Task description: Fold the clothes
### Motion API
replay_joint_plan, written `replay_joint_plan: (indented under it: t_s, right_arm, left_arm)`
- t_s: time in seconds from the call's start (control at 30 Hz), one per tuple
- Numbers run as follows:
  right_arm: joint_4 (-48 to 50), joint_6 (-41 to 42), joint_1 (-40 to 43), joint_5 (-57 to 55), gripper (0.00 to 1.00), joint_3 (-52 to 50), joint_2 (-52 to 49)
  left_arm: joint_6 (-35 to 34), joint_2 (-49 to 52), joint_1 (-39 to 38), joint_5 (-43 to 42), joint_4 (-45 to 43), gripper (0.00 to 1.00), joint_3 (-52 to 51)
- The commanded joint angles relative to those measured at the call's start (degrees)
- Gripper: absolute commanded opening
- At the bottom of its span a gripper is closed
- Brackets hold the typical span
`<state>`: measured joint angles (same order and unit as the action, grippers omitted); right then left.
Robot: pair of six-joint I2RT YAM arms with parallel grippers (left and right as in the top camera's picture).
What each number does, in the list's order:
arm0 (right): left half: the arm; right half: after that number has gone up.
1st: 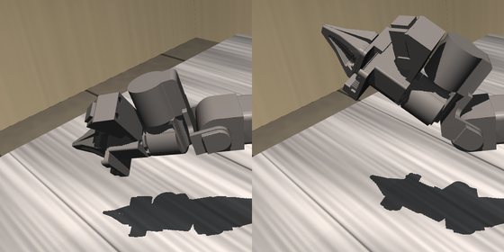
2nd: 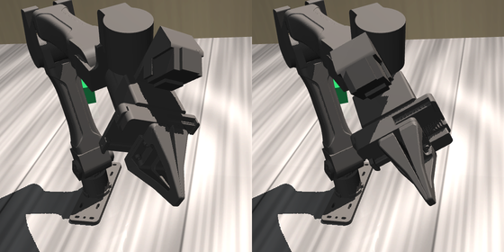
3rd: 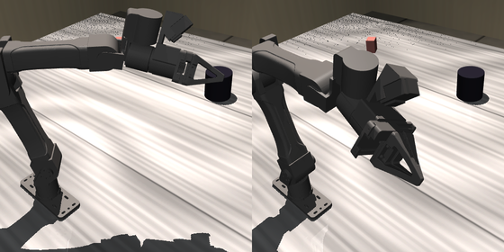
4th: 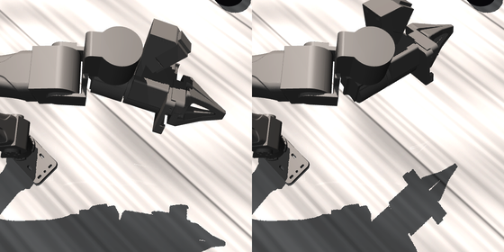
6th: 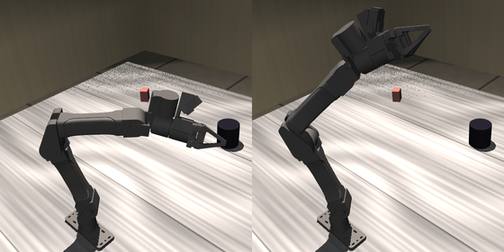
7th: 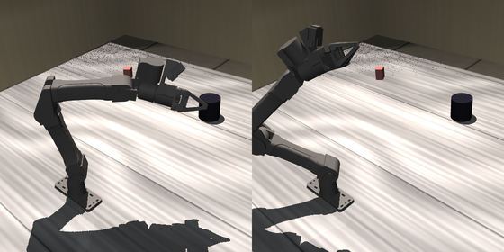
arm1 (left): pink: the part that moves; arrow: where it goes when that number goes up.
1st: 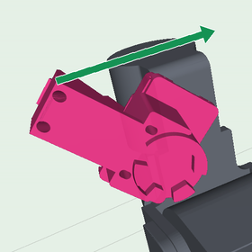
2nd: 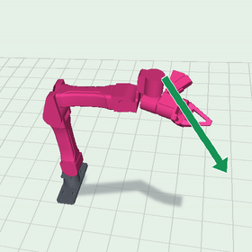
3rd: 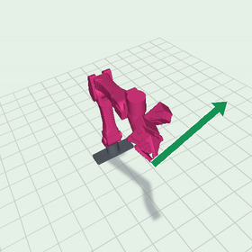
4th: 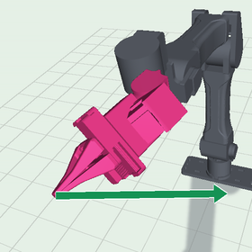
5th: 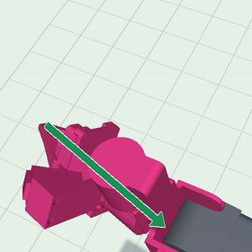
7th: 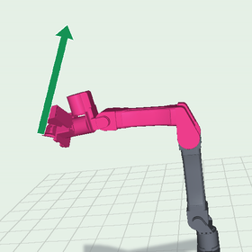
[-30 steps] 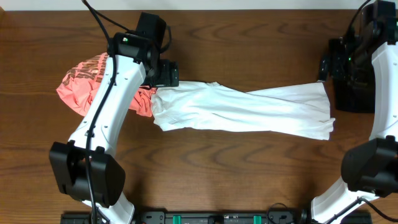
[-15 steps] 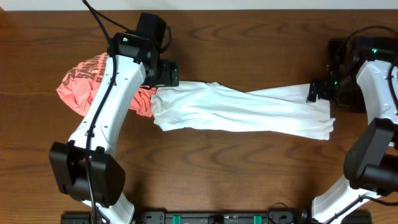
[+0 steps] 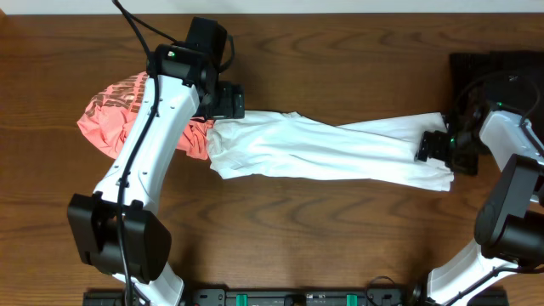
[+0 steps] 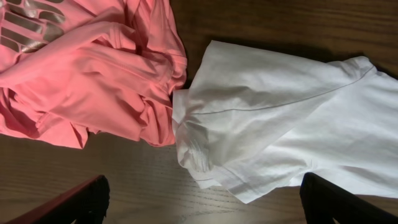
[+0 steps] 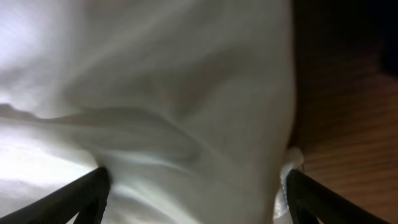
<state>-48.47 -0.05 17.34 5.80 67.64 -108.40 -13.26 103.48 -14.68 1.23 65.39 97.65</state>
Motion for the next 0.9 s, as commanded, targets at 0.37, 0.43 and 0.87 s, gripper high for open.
replay_joint_plan:
  t_s: [0.37, 0.43, 0.87]
  right_arm:
    - [8.6, -0.2, 0.4, 2.6, 0.78, -4.5, -0.4]
    - [8.7, -0.2, 0.4, 3.7, 0.76, -4.9, -0.4]
    - [11.9, -0.2, -1.0, 8.7, 0.56, -9.4, -0.5]
  left_arm:
    - [0.7, -0.4, 0.2, -0.4, 0.1, 0.98, 0.8]
    - [0.7, -0.4, 0.2, -0.4, 0.1, 0.98, 0.8]
    - [0.7, -0.4, 0.2, -0.4, 0.2, 0.98, 0.8]
